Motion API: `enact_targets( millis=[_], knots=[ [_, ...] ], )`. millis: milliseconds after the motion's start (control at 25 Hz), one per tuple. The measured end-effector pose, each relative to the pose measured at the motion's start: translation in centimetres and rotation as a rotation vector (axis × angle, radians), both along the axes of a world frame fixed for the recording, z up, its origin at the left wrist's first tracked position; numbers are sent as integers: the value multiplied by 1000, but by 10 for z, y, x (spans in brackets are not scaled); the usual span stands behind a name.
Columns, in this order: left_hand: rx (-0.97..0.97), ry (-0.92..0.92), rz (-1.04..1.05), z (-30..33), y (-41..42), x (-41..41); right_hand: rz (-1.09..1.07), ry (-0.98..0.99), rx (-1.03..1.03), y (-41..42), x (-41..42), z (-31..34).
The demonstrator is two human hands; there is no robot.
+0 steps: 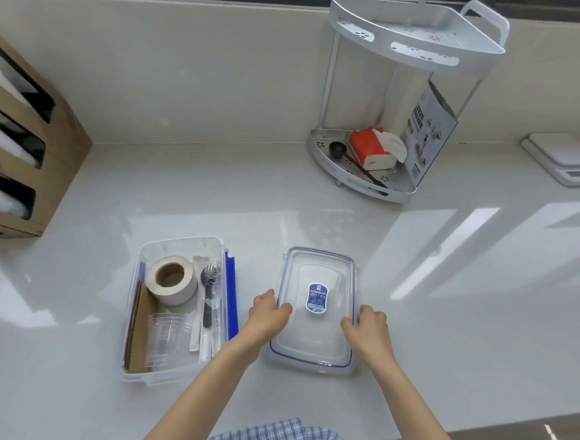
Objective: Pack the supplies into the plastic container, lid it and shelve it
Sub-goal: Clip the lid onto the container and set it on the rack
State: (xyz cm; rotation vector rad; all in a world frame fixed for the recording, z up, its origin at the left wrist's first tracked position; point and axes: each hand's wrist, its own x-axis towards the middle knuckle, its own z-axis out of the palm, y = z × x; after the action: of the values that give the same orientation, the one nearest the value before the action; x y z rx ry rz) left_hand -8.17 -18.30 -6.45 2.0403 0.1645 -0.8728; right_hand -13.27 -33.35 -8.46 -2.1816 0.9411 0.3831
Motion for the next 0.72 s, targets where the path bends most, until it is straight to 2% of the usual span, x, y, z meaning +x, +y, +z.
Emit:
enact_targets(
  millis=[120, 360, 720],
  knots=[
    [-40, 18, 32, 1, 1, -1, 5, 2, -9, 2, -1, 0],
    [-165, 3, 131, 13, 11, -2, -49, -157, 36, 4, 4, 10],
    [-244, -247, 282, 45, 57, 4, 2, -383, 81, 41, 25, 40]
  ],
)
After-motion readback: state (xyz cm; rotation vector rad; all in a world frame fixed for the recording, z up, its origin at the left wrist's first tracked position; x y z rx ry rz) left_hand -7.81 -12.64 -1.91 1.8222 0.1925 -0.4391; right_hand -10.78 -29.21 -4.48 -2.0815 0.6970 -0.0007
